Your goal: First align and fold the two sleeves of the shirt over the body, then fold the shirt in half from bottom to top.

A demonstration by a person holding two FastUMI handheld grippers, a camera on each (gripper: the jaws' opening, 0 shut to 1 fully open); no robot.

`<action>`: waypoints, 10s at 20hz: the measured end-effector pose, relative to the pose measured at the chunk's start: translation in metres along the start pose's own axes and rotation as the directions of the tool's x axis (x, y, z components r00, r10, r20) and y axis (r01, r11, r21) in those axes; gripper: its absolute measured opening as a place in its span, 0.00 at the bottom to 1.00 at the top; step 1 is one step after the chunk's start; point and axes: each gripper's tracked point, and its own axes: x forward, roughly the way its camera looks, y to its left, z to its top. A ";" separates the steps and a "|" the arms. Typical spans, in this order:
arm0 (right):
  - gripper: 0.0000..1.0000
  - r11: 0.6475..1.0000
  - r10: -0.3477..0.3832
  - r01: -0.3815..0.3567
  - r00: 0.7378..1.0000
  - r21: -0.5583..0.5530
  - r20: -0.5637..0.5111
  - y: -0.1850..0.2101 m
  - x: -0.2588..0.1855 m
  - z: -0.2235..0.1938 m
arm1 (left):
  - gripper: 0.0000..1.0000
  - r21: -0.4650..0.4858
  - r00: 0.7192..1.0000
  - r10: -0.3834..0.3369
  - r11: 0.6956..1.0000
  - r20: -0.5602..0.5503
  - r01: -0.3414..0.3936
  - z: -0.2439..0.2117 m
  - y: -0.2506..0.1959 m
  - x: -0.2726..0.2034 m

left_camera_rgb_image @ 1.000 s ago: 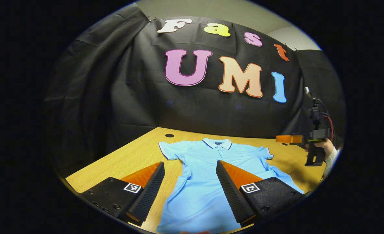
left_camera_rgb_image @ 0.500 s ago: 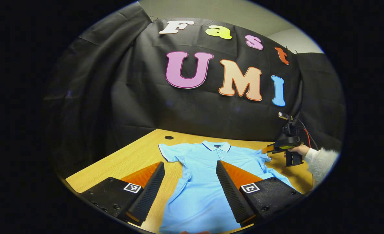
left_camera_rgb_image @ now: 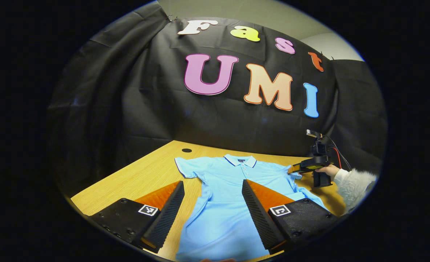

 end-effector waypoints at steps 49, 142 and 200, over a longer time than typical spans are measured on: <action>0.98 0.834 0.547 -0.551 0.825 -0.010 0.141 0.190 -0.179 -0.004 | 0.95 -0.022 0.996 -0.032 0.999 -0.081 0.030 -0.022 0.001 0.009; 0.97 0.894 0.427 -0.444 0.812 -0.052 0.398 0.051 -0.289 -0.036 | 0.17 0.120 0.890 -0.091 0.980 -0.446 0.160 -0.058 -0.082 0.279; 0.12 0.919 0.364 -0.331 0.921 -0.215 0.136 0.075 -0.326 -0.229 | 0.37 0.092 0.922 -0.108 0.984 -0.371 0.152 -0.142 -0.013 -0.084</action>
